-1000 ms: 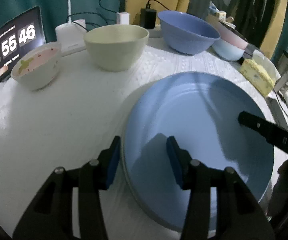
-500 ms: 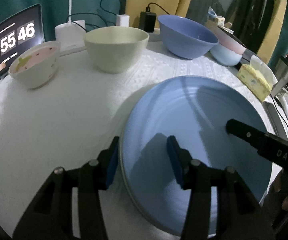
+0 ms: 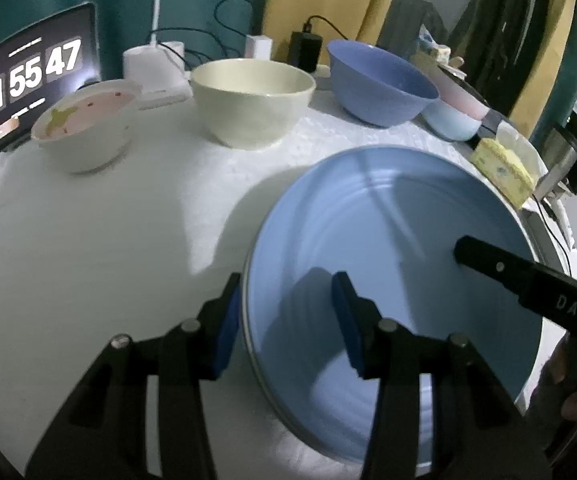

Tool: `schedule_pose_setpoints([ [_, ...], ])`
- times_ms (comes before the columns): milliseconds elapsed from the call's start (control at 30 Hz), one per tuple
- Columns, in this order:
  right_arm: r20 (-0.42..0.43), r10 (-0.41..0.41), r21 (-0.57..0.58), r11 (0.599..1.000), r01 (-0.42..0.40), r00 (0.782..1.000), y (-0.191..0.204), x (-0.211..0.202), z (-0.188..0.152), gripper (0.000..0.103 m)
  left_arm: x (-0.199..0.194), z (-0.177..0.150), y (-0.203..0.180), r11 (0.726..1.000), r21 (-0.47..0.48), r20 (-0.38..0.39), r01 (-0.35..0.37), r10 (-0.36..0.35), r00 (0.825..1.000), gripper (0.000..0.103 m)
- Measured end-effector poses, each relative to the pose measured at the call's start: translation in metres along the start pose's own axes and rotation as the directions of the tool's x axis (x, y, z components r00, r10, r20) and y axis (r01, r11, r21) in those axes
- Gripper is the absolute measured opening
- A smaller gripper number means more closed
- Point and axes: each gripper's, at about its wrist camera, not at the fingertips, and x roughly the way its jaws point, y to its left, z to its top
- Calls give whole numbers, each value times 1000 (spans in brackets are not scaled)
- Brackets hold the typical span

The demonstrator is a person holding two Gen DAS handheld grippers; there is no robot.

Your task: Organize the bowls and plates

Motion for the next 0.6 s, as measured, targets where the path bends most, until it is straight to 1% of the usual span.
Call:
schedule_pose_setpoints([
  [367,-7,11,-58,998,-12,1000,40,4,0,50,-16,-6,39,998,-57,16,-8,9,1000,46],
  [600,-16,28,-106,994,-29,999,75,13,-1,50,-28,-10,69,995,-97,32,-26,29,999,46],
])
